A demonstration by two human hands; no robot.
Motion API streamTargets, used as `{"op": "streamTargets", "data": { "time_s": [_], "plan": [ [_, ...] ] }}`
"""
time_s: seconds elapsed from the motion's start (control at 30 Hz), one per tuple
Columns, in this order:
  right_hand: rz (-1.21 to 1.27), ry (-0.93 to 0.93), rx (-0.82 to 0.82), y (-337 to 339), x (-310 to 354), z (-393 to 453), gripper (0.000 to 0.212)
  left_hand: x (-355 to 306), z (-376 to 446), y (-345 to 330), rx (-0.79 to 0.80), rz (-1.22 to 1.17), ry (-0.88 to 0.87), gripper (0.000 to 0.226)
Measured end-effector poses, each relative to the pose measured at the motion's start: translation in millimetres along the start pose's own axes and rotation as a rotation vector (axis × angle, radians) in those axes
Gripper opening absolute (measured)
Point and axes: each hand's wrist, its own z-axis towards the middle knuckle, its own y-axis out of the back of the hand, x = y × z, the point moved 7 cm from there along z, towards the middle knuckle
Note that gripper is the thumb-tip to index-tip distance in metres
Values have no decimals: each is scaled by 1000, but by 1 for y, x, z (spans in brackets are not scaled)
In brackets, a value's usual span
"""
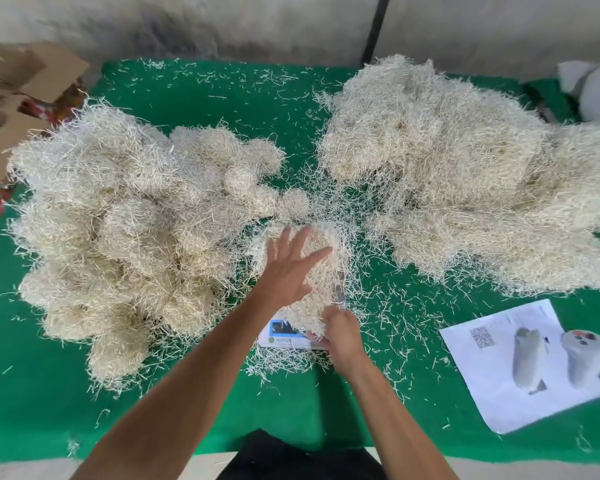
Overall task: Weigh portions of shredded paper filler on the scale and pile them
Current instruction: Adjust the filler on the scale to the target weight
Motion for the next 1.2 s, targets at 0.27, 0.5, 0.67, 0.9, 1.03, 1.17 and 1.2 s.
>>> {"op": "streamTargets", "data": {
  "time_s": [0.27, 0.5, 0.67, 0.9, 1.03, 1.17, 1.2],
  "plan": [
    [175, -61, 7, 6, 16, 1, 72, -2, 19, -5, 104, 102, 176, 85],
    [260, 126, -253, 102, 57, 10, 23, 24, 4, -1, -65, -57, 409, 62],
    [284, 172, -347, 123, 81, 12, 10, 20, 6, -5, -97, -134, 448, 60],
    [187, 191, -235, 124, 88, 6, 29, 8, 7, 3, -69, -185, 512, 63],
    [141, 249, -246, 129, 93, 9, 43, -16, 6, 31, -67, -23, 494, 89],
    [62, 250, -228, 116, 114, 2, 64, -73, 32, 34, -92, 210, 54, 114],
    [58, 264, -218, 114, 118, 2, 70, -82, 41, 22, -15, 196, -34, 114]
  ]
}}
